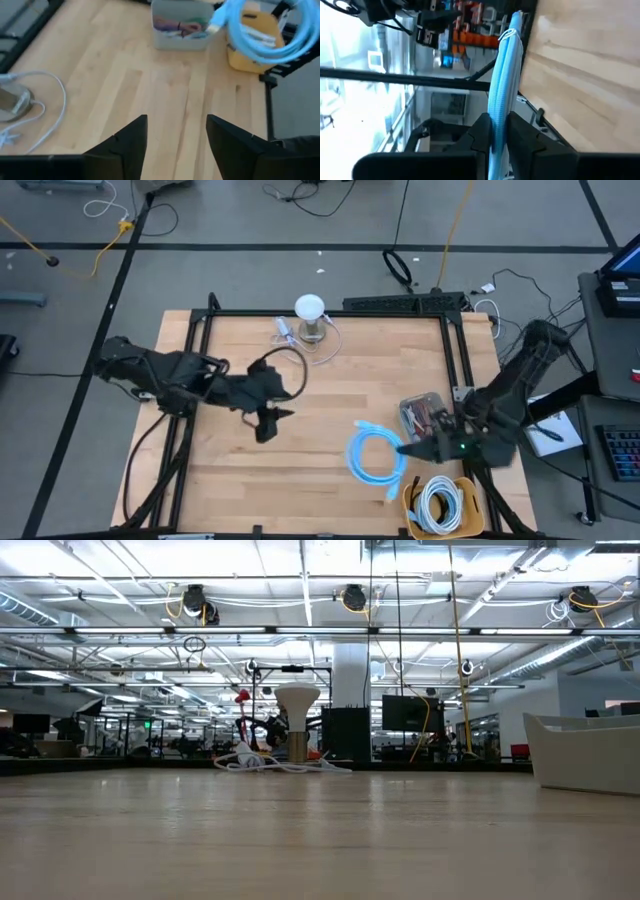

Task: Pick & Place USB Port
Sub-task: Put the blue HDMI cable into the yellow bin

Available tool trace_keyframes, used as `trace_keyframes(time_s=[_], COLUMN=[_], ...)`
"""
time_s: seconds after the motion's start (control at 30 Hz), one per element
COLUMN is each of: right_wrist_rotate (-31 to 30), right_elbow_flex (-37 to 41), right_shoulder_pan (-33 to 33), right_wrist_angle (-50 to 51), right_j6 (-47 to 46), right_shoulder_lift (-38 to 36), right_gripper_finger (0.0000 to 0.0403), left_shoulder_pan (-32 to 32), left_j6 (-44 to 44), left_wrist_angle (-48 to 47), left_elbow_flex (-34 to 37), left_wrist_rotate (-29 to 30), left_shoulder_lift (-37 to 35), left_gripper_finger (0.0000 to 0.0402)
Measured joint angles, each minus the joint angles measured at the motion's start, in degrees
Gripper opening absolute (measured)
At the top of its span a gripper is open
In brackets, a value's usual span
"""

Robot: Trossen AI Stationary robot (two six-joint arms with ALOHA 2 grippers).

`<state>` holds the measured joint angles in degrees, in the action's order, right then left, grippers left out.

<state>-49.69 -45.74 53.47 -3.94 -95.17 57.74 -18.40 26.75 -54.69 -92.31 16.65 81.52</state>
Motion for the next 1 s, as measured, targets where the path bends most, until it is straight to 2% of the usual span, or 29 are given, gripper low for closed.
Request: trace_keyframes(time_s=[0.07,0.13,0.37,0.5,0.57,0.67,0.83,0.9,1.0], right_wrist_rotate=[-5.27,-7.66,-10.01,-21.2,-26.21,-31.49,-37.27,-39.86,-40.0], right_elbow_flex=[0.0,0.0,0.01,0.02,0.02,0.01,0.0,0.0,0.0], right_shoulder_pan=[4.53,8.07,15.77,16.67,16.65,16.65,16.65,16.53,14.7], right_wrist_angle=[2.11,4.29,5.4,5.31,4.62,1.35,-9.86,-14.97,-20.29], right_j6=[-5.12,-10.78,-26.72,-23.57,-18.29,-7.62,13.63,22.16,31.76], right_shoulder_lift=[1.32,3.41,11.61,12.84,11.89,10.01,7.77,7.3,6.42], right_gripper_finger=[0.003,0.003,0.003,0.003,0.003,0.003,0.003,0.003,0.003], left_shoulder_pan=[1.07,1.71,2.8,4.92,5.95,7.82,12.12,13.65,14.8], left_j6=[-0.03,-0.74,-1.25,3.59,7.55,15.28,35.8,43.41,50.33], left_wrist_angle=[-0.51,-0.31,-0.05,10.57,21.09,41.61,86.11,104.32,115.99], left_elbow_flex=[0.06,0.06,0.06,3.75,8.51,17.92,35.67,40.62,43.86], left_wrist_rotate=[-1.75,-2.44,-3.76,-12.38,-16.39,-21.74,-24.63,-24.7,-25.51], left_shoulder_lift=[0.63,1.61,4.99,7.54,8.25,8.3,8.77,11.29,15.56], left_gripper_finger=[0.0196,0.019,0.0182,0.0182,0.0182,0.0182,0.0182,0.0182,0.0182])
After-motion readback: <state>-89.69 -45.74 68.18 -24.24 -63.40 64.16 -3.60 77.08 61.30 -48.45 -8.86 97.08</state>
